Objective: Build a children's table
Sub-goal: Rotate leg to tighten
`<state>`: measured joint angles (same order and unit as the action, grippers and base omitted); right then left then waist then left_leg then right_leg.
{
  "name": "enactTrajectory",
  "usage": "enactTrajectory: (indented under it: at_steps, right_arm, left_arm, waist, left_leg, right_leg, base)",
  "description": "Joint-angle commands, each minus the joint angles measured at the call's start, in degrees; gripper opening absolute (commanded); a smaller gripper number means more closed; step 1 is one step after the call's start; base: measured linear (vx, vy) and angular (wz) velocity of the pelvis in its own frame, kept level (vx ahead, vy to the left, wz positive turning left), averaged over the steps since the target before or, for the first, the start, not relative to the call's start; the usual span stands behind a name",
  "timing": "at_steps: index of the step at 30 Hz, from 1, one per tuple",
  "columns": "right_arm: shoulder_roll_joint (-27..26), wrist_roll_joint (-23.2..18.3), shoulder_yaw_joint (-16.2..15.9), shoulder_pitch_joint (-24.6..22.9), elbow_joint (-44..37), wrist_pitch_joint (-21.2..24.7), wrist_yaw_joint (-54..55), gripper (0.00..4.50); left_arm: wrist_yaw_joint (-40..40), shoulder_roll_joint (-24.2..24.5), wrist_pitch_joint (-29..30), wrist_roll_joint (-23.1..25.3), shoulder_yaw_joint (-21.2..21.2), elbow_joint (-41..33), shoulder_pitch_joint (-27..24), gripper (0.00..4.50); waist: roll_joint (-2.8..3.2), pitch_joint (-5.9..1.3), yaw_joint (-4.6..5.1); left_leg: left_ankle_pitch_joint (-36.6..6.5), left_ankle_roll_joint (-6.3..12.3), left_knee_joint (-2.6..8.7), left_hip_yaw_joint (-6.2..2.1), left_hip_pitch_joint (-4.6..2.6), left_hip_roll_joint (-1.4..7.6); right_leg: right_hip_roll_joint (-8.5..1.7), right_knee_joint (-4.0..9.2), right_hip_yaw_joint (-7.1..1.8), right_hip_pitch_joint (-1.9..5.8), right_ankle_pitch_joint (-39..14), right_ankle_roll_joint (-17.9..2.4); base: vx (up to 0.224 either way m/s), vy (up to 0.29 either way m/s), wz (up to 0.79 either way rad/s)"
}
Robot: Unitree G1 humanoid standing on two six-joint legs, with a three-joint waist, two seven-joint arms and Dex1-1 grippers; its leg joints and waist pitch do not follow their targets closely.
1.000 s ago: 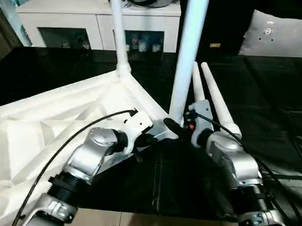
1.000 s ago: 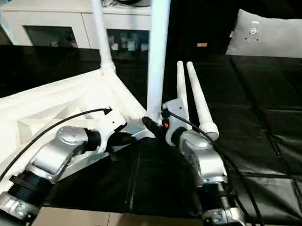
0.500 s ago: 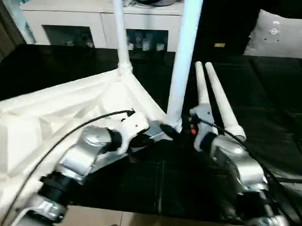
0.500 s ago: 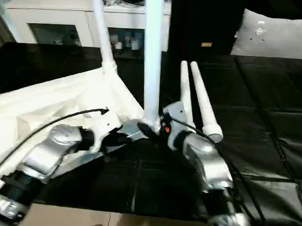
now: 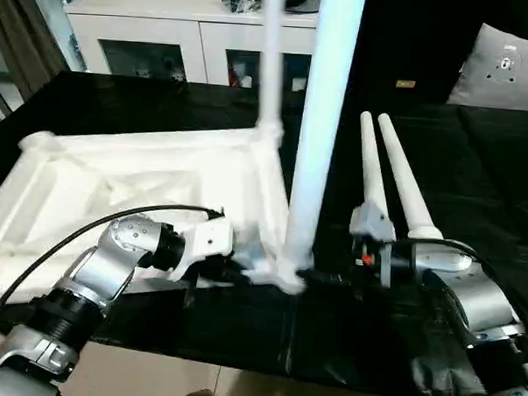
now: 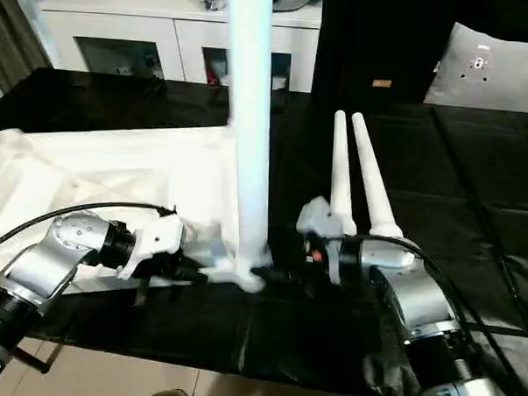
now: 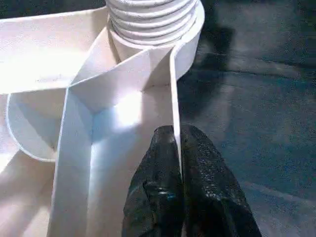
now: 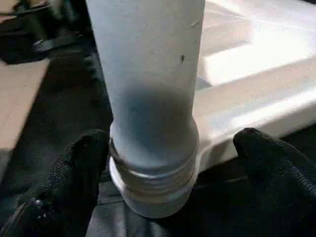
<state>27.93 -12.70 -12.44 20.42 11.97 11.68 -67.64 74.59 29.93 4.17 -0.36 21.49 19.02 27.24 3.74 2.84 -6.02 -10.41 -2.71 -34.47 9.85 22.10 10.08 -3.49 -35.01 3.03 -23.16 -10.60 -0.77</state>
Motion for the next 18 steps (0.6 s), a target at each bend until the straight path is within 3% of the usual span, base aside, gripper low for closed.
enactTrajectory:
  at_steps: [1, 6, 18]
  right_arm:
    - [0.5, -0.1, -1.2, -0.1, -1.5, -0.7, -1.8, 4.45]
    - [0.2, 0.0, -2.8, -0.1, -1.2, -1.3, -3.0, 4.09]
    - [-0.6, -1.9, -3.6, 0.1, -1.1, 2.0, -5.1, 2.95]
  left_arm:
    - [1.9, 0.5, -2.2, -0.3, 1.2, -0.8, 1.9, 0.0]
    - [3.8, 0.5, -4.7, -0.4, 1.5, 1.1, 2.7, 0.0]
    - [4.8, 0.2, -6.3, -0.5, 1.4, 2.9, 3.3, 0.0]
  waist:
    - [-0.43, -3.93, 0.13]
    - [-0.49, -3.9, 0.08]
    - [-0.63, -4.01, -0.22]
  left_leg:
    - [-10.7, 3.42, 3.81, -0.88, -0.98, 3.04]
    - [-11.1, 3.16, 3.85, -0.89, -0.98, 3.01]
    - [-10.6, 3.06, 3.77, -0.84, -1.04, 3.06]
  right_leg:
    - [-4.53, 3.98, -2.5, 2.85, -10.7, -12.7]
    - [-4.55, 4.09, -2.48, 2.85, -12.0, -12.5]
    - [-4.55, 3.98, -2.49, 2.82, -11.6, -12.6]
  base:
    - [0.0, 0.0, 0.0]
    - [0.0, 0.0, 0.0]
    - [0.0, 0.0, 0.0]
